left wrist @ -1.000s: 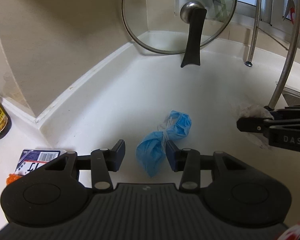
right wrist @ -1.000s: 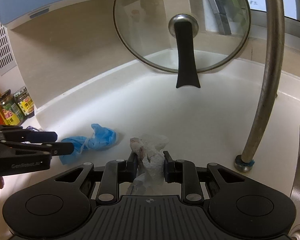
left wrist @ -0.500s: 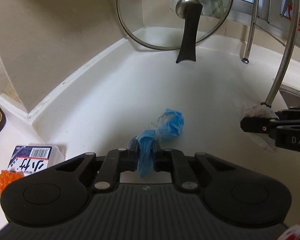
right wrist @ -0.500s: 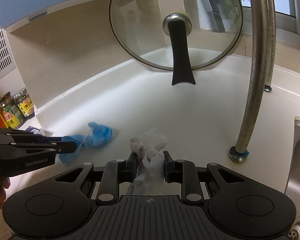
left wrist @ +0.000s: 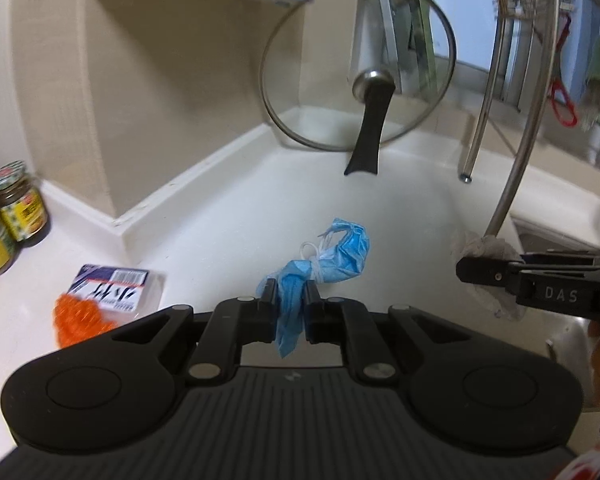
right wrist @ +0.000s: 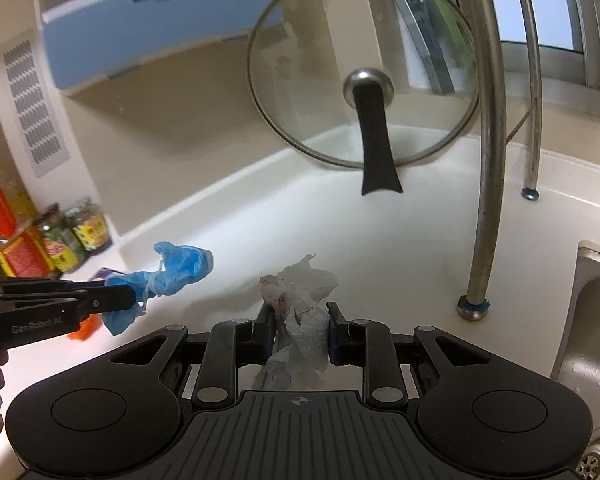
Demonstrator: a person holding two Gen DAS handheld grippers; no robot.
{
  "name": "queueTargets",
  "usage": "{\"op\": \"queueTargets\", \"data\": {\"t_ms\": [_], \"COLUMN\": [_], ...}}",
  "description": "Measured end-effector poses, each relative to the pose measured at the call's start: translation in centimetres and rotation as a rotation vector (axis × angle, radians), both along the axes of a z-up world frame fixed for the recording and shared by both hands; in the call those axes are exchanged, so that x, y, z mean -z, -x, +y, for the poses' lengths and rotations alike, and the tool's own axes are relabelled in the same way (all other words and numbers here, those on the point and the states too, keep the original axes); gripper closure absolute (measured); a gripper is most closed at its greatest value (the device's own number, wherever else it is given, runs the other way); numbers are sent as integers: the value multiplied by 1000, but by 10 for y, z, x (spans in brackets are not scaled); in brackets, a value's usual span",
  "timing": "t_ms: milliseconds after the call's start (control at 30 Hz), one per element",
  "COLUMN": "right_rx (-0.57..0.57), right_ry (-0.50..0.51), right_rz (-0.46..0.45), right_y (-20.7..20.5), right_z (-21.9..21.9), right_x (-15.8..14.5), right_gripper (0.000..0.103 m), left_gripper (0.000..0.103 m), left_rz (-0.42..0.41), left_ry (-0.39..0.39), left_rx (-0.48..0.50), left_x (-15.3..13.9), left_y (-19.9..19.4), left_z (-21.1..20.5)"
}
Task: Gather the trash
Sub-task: 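Lift the blue gloves and white plastic off the counter with both tools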
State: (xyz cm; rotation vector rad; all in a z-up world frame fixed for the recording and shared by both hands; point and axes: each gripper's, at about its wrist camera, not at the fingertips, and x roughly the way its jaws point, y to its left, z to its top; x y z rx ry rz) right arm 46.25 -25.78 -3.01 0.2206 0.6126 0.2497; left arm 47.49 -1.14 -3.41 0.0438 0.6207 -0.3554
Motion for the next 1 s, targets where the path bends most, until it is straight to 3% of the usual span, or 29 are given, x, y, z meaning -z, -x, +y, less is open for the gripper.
{"op": "queueTargets", "data": {"t_ms": [567, 1000], "right_rx": [-244, -479], "right_ry": [-102, -98], "right_rz": [-24, 54], "right_y": [113, 185], "right_z": [27, 58], "right_x": [-29, -10], "right_gripper": [77, 77], "left_gripper": [92, 92], "left_rz": [0, 91], "left_ry": [69, 78], "left_rx": [-196, -370], "left_x": [-31, -6], "left_y": [145, 251], "left_z": [41, 49]}}
